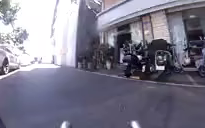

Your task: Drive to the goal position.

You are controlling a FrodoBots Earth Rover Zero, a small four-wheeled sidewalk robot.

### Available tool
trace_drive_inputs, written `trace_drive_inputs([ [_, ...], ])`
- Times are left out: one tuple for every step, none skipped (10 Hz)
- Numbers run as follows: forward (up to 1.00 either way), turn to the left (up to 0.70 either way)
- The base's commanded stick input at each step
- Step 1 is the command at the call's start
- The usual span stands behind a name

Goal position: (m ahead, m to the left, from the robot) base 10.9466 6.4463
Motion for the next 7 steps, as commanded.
trace_drive_inputs([
  [0.45,0.00],
  [0.45,0.00],
  [0.45,0.00],
  [0.45,0.00],
  [0.45,0.00],
  [0.45,0.00],
  [0.45,0.17],
])
